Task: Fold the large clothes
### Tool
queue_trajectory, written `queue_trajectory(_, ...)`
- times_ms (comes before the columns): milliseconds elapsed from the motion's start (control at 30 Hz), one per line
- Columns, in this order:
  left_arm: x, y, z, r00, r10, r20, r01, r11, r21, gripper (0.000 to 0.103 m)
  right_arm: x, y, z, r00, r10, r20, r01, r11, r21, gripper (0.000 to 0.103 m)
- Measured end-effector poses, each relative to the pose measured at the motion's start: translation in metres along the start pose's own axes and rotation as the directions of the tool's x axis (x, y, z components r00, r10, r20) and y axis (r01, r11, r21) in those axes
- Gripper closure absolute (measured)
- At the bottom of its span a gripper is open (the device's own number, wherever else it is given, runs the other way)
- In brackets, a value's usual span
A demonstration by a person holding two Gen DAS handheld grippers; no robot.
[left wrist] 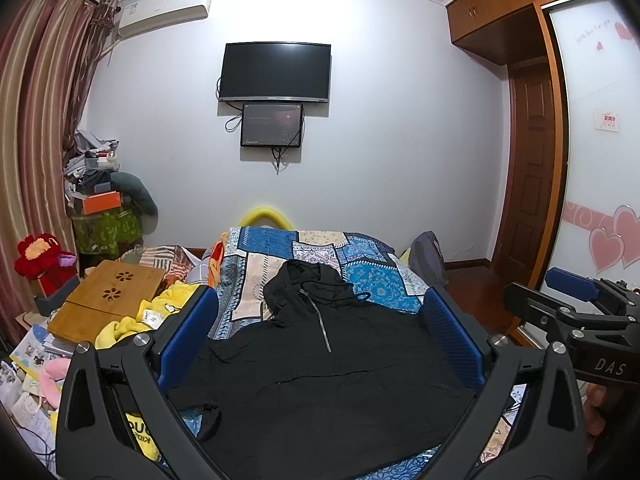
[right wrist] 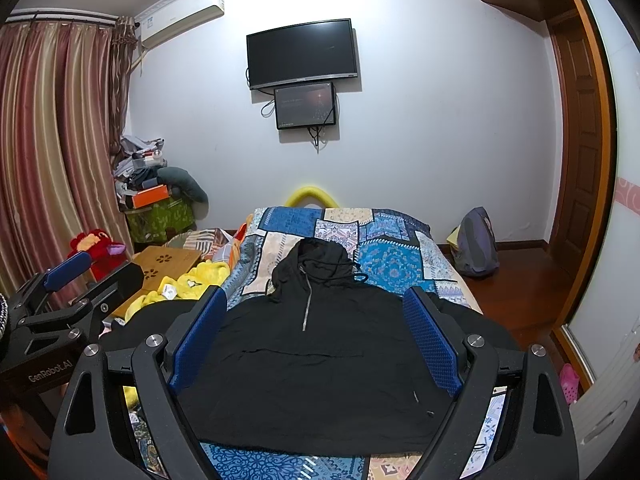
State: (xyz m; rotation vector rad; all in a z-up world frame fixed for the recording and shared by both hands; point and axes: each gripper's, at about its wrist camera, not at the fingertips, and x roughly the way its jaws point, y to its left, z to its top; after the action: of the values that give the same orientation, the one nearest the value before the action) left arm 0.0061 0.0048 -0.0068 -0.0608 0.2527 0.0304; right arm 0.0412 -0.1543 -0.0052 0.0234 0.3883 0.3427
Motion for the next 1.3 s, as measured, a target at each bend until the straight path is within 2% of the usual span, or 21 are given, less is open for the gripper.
queue_trajectory(633,-0.001,0.001,-0.002,1.000,0.009,-0.001,-0.009,1.000,0.005,0.000,0.003,0.007,-0.014,1.000,0.004,-0.008,-0.004,1.000,-0.004,0.015)
queue_trajectory(1300,0.007,0.009,-0.001,1.000,0.015,-0.016,-0.015,1.000,-0.010,0.000,0.011,0.006,-0.005,0.999,0.003,-0.037,-0.003,1.000,-0.003,0.015)
